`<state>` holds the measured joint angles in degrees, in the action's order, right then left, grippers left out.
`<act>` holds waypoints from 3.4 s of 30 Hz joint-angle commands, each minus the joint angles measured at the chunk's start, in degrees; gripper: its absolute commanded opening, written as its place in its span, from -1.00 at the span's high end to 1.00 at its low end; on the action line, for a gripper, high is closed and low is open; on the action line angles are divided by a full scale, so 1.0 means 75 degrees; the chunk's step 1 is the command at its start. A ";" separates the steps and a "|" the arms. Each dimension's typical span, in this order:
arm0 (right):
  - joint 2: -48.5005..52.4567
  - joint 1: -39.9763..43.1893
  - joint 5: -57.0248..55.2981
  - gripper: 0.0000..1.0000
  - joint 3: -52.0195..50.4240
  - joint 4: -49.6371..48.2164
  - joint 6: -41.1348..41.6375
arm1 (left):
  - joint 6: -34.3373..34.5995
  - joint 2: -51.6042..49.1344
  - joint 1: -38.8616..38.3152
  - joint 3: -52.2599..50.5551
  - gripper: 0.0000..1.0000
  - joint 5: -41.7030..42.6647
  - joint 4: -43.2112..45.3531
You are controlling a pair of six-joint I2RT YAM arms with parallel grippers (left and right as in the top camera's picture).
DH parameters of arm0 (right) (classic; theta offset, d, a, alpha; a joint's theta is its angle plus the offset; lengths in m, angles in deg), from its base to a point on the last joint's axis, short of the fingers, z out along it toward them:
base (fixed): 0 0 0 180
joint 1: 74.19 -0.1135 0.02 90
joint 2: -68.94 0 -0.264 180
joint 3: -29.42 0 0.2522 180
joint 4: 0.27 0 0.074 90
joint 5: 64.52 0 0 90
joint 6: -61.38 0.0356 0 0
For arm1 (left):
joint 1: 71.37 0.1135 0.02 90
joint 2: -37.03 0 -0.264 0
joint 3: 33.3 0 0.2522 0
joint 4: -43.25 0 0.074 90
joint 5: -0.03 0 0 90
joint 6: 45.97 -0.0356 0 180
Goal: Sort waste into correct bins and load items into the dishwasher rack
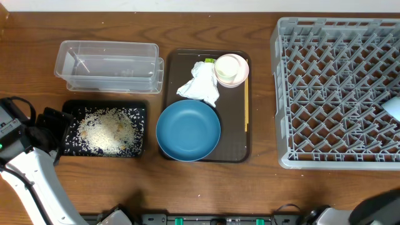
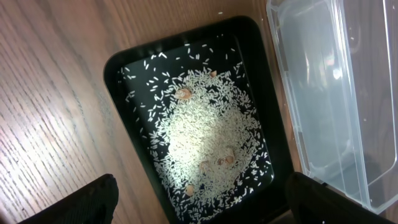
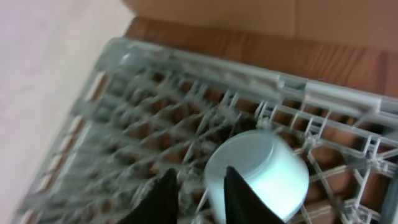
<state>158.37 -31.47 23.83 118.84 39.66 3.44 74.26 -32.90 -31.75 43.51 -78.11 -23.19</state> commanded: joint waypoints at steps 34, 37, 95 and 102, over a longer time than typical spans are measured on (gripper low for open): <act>0.0312 -0.0189 -0.0868 0.84 0.0009 0.0775 -0.0338 | 0.0067 -0.0009 0.0029 0.0125 -0.77 0.0012 -0.0029; 0.0720 -0.0184 -0.1247 0.92 0.0009 0.0554 -0.0338 | 0.0067 -0.0009 0.0032 0.0125 -0.77 0.0012 -0.0026; -0.0874 -0.4855 0.3072 -0.78 0.0274 0.1346 -0.2664 | 0.0067 -0.0009 0.0029 0.0125 -0.78 0.0009 -0.0029; 0.0903 -0.6869 0.2037 -0.75 0.3150 0.3745 -0.3450 | 0.0067 -0.0009 0.0032 0.0125 -0.77 0.0012 -0.0026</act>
<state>160.62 -79.84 45.68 133.04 63.62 -17.76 74.26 -32.92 -31.77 43.51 -78.06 -23.19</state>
